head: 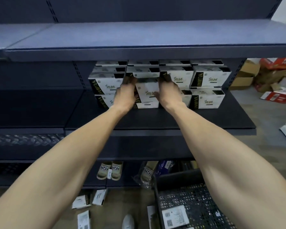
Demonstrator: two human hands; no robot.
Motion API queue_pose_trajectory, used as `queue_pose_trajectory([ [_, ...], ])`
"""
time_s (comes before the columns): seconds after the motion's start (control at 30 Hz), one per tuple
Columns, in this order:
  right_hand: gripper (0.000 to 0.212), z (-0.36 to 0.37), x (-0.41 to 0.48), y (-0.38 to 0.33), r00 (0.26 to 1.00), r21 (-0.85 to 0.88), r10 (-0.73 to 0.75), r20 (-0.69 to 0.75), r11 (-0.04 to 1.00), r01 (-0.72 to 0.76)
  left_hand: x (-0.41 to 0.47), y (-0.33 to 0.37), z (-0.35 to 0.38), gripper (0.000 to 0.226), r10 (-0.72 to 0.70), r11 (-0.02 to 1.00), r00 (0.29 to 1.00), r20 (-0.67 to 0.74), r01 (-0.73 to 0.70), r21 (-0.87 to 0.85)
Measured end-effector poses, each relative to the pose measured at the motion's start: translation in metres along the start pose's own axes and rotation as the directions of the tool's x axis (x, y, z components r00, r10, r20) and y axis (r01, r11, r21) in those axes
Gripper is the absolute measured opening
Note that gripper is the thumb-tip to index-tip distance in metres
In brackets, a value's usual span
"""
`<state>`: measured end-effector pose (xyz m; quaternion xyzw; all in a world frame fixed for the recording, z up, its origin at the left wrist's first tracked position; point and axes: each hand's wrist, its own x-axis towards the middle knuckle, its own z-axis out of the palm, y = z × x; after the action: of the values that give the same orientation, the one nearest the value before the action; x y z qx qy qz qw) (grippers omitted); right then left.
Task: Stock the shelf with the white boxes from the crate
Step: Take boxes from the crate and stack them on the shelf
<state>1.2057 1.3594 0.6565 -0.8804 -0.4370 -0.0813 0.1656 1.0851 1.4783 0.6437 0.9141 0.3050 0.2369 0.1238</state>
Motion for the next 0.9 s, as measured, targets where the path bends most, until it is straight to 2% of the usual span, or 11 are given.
queue_pose_trajectory([
  [0.07, 0.049, 0.011, 0.019, -0.006, 1.0, 0.006, 0.003, 0.004, 1.0, -0.003, 0.018, -0.017, 0.004, 0.059, 0.038, 0.999, 0.999, -0.001, -0.038, 0.032],
  [0.17, 0.049, 0.028, 0.043, -0.012, 1.0, 0.031, 0.024, 0.02, 0.999, -0.024, 0.041, -0.038, 0.014, 0.064, 0.092, 0.991, 0.996, 0.022, -0.094, 0.095],
  [0.3, 0.05, 0.047, 0.061, -0.012, 0.999, 0.016, 0.035, -0.007, 0.999, -0.035, 0.059, -0.057, 0.026, 0.047, 0.225, 0.921, 0.972, -0.067, -0.19, 0.339],
  [0.37, 0.052, 0.051, 0.069, -0.012, 0.999, 0.008, 0.035, -0.011, 0.999, -0.035, 0.069, -0.064, 0.03, 0.043, 0.278, 0.886, 0.957, -0.086, -0.22, 0.409],
  [0.7, 0.051, 0.065, 0.082, -0.006, 0.997, -0.085, 0.025, -0.067, 0.996, -0.031, 0.084, -0.073, 0.04, 0.04, 0.262, 0.883, 0.962, -0.077, -0.207, 0.421],
  [0.9, 0.067, 0.052, 0.063, 0.007, 0.999, -0.139, -0.034, -0.026, 0.99, 0.03, 0.071, -0.063, 0.037, 0.043, 0.237, 0.901, 0.967, -0.097, -0.181, 0.395],
])
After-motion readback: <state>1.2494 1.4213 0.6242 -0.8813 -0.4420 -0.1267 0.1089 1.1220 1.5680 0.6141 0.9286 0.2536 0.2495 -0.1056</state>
